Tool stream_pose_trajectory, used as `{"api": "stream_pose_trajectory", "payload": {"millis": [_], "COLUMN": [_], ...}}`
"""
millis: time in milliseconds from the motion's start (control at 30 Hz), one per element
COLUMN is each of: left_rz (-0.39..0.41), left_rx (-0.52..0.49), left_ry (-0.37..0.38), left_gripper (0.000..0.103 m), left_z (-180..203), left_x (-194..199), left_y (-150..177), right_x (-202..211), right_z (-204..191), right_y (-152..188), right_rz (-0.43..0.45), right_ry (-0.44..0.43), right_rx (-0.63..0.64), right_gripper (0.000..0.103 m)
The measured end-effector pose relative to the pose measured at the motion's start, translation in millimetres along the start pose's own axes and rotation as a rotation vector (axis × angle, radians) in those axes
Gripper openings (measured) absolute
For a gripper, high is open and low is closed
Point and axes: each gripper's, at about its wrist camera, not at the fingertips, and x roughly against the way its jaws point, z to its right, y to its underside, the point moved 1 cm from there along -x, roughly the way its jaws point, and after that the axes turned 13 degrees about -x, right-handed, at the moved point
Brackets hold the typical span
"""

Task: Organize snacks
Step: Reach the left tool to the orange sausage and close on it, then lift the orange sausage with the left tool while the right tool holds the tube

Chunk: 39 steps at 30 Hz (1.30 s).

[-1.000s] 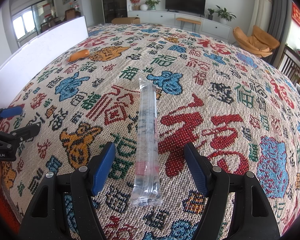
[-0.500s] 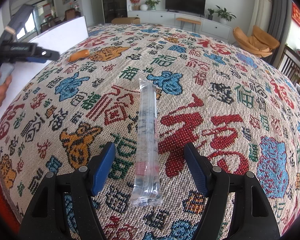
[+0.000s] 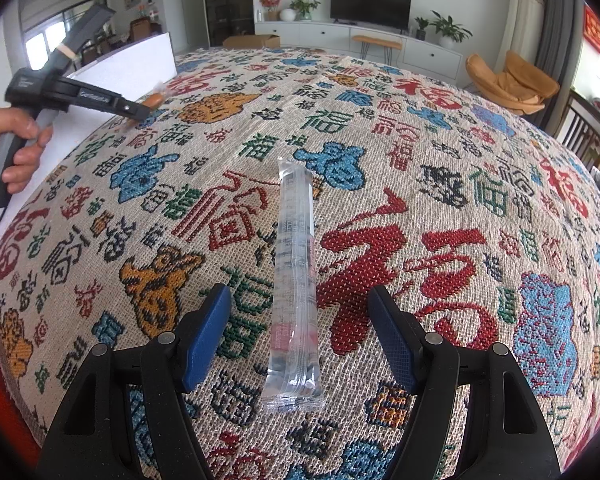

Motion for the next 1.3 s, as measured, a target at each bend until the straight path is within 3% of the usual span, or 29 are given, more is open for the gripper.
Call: {"api": "stream_pose_trajectory", "payload": {"millis": [167, 233, 267, 300, 333, 400, 467, 633, 700, 833, 1300], "left_rz": [-0.024, -0.019, -0.012, -0.009, -0.012, 0.016, 0.024, 0.003, -0.011, 0.043, 0.069], "left_rx": [0.066, 0.082, 0.080, 0.070, 0.062, 0.029, 0.000, -0.029, -0.034, -0.082, -0.076], "left_ry": [0.054, 0.077, 0.094, 0.136, 0.164, 0.142, 0.113, 0.125, 0.094, -0.025, -0.018], "left_gripper": [0.028, 0.033, 0.039, 0.058, 0.084, 0.099, 0.099, 0.099, 0.099, 0.103, 0.103], "left_z": [37.8, 52.1, 60.0, 65.7, 69.5, 75.2, 75.2, 81.7, 84.3, 93.2, 91.4], "left_x": [39.7, 50.8, 56.6, 58.5, 59.9, 65.4, 66.4, 40.2, 25.5, 19.1, 20.7], "left_y": [61.6, 81.0, 88.1, 93.8, 96.6, 100.4, 98.2, 92.4, 90.9, 95.1, 98.9], "right_x": [-0.2, -0.5, -0.3, -0.2, -0.4, -1.1, -0.9, -1.4, -1.2, -1.3, -2.4], "right_z": [0.2, 0.1, 0.0, -0.3, 0.0, 0.9, 0.3, 0.6, 0.0, -0.1, 0.0], "right_y": [0.1, 0.0, 0.2, 0.4, 0.1, -0.3, 0.2, -0.1, 0.3, 0.4, 0.3], "right_rz": [0.000, 0.000, 0.000, 0.000, 0.000, 0.000, 0.000, 0.000, 0.000, 0.000, -0.001], "right_ry": [0.000, 0.001, 0.001, 0.001, 0.002, 0.002, 0.001, 0.002, 0.002, 0.002, 0.004], "right_rx": [0.000, 0.001, 0.000, 0.001, 0.001, 0.001, 0.001, 0.002, 0.001, 0.001, 0.002], "right_gripper": [0.074, 0.074, 0.074, 0.074, 0.074, 0.074, 0.074, 0.074, 0.074, 0.074, 0.074]}}
